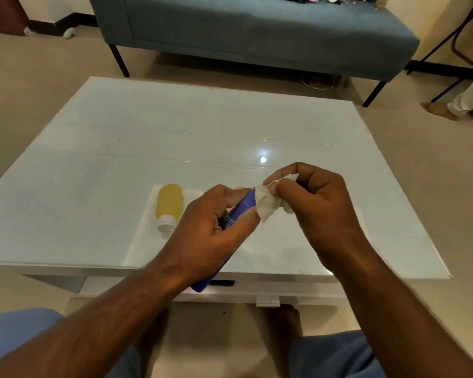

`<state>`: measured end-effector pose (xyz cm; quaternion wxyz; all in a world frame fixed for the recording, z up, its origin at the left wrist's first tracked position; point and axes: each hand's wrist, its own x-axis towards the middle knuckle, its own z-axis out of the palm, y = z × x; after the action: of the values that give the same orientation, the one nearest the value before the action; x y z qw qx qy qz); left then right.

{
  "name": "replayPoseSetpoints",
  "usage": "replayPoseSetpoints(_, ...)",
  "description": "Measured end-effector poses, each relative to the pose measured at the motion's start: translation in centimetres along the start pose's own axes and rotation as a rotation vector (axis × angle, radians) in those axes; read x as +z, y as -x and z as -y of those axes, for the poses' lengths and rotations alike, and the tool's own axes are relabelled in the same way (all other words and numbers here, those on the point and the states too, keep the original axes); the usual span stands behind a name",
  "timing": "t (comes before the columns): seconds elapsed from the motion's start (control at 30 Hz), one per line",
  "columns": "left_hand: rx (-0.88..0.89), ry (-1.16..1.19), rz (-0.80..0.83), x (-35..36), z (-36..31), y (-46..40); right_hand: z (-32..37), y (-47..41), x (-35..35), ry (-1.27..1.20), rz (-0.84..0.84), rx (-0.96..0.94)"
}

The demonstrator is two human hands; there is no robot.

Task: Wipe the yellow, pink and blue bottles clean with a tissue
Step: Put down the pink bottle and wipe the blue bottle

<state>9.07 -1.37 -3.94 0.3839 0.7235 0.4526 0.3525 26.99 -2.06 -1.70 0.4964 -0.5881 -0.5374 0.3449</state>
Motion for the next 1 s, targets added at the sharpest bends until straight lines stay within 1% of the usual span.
replayPoseSetpoints(0.07,-0.054,-0.025,0.023,0.0,-0.2,0.1,-0.3,0.0,0.0,0.019,0.005,0.04)
replayPoseSetpoints(0.13,-0.198,0.015,0.026,-0.2,-0.4,-0.1,-0.5,0.3,0.2,0.016,-0.007,0.077)
replayPoseSetpoints(0.17,-0.31,0.118,0.015,-0.3,-0.7,-0.4,-0.6,0.4,0.3,-0.005,-0.022,0.088)
replayPoseSetpoints(0.23,-0.556,0.46,-0.024,-0.8,-1.0,-0.9,-0.4,0.5,0.4,-0.046,-0.042,0.091)
replayPoseSetpoints(0.27,-0.636,0.655,-0.062,-1.0,-1.2,-1.2,-0.3,0.6,0.5,-0.06,-0.035,0.094)
replayPoseSetpoints(0.3,-0.676,0.822,-0.113,-1.2,-1.4,-1.3,-0.3,0.6,0.7,-0.063,-0.017,0.097)
replayPoseSetpoints(0.33,-0.686,0.926,-0.157,-1.2,-1.5,-1.5,-0.3,0.7,0.8,-0.052,0.007,0.097)
replayPoseSetpoints(0.37,-0.691,0.974,-0.194,-1.2,-1.6,-1.6,-0.4,0.9,1.1,-0.027,0.028,0.09)
replayPoseSetpoints(0.43,-0.708,1.007,-0.229,-1.2,-1.6,-1.8,-0.4,1.1,1.6,0.031,0.054,0.052)
replayPoseSetpoints(0.6,-0.763,1.09,-0.152,-1.1,-1.3,-1.5,0.1,1.4,2.3,0.067,0.092,-0.026)
replayPoseSetpoints(0.67,-0.74,1.026,-0.11,-0.9,-1.6,-1.3,-0.1,1.5,2.6,0.093,0.051,-0.074)
replayPoseSetpoints(0.73,-0.719,0.871,-0.097,-0.4,-1.7,-1.0,-0.3,1.6,2.9,0.165,0.012,-0.166)
replayPoseSetpoints(0.8,-0.711,0.834,-0.14,-0.3,-1.7,-1.0,-0.4,1.8,3.2,0.215,0.025,-0.26)
replayPoseSetpoints(0.83,-0.713,0.885,-0.182,-0.5,-1.6,-1.1,-0.2,2.0,3.5,0.221,0.059,-0.299)
replayPoseSetpoints(0.93,-0.721,1.103,-0.369,-2.0,-1.0,-2.2,0.3,2.9,4.2,0.243,0.239,-0.417)
replayPoseSetpoints(0.97,-0.706,1.131,-0.4,-2.5,-0.8,-2.6,0.3,3.0,4.4,0.286,0.275,-0.445)
replayPoseSetpoints(1.0,-0.69,1.137,-0.4,-2.8,-0.7,-2.8,0.2,2.9,4.5,0.329,0.272,-0.443)
